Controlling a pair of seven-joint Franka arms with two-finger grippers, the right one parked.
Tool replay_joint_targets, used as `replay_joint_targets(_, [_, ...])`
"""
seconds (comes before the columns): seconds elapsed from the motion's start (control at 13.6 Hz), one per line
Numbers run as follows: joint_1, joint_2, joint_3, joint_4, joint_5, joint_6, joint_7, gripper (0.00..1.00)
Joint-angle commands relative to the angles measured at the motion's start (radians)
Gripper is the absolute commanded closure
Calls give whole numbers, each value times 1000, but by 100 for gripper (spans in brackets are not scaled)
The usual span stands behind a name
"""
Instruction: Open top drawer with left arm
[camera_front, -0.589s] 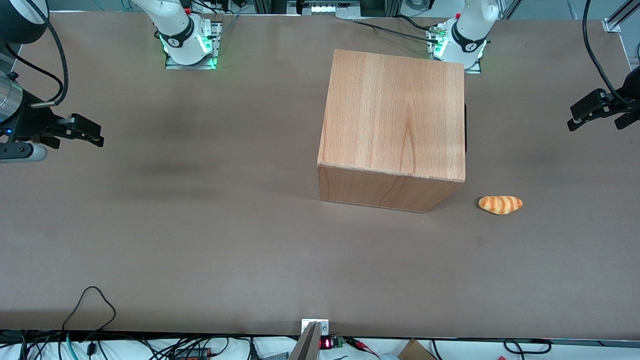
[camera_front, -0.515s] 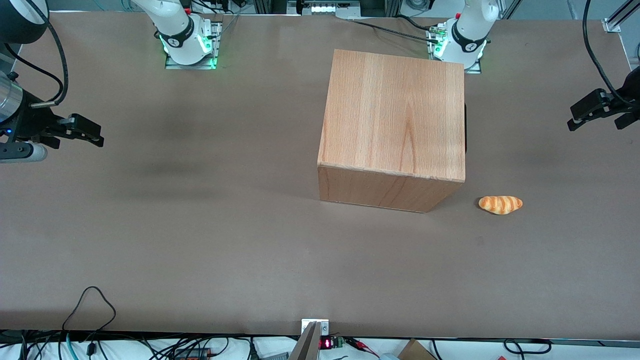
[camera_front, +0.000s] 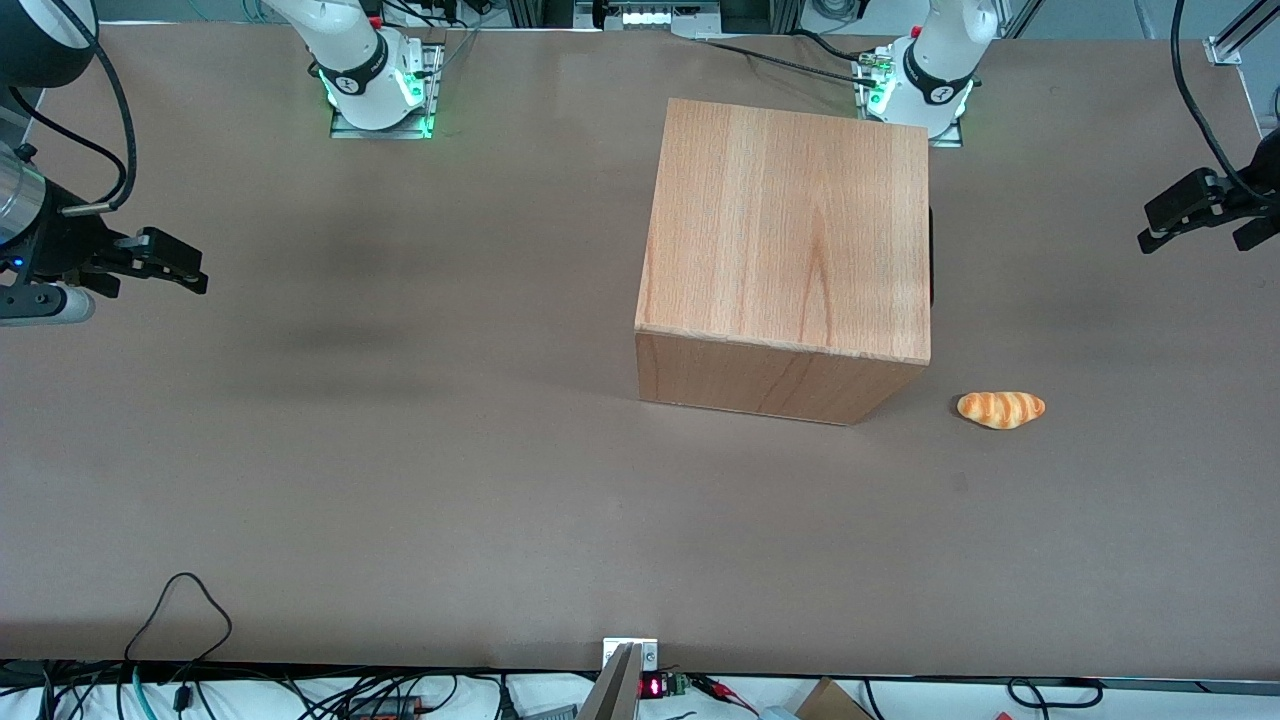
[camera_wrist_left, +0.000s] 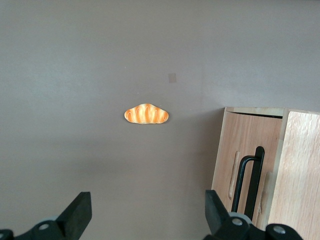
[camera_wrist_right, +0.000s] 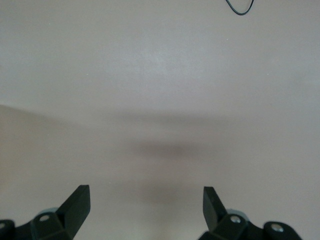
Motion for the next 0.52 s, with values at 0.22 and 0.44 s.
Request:
replay_joint_targets(0.22, [7,31,2,-13,-71,-19,25,0])
replay_joint_targets(0.44, [6,40,-2,-51,-103,-15,25,0])
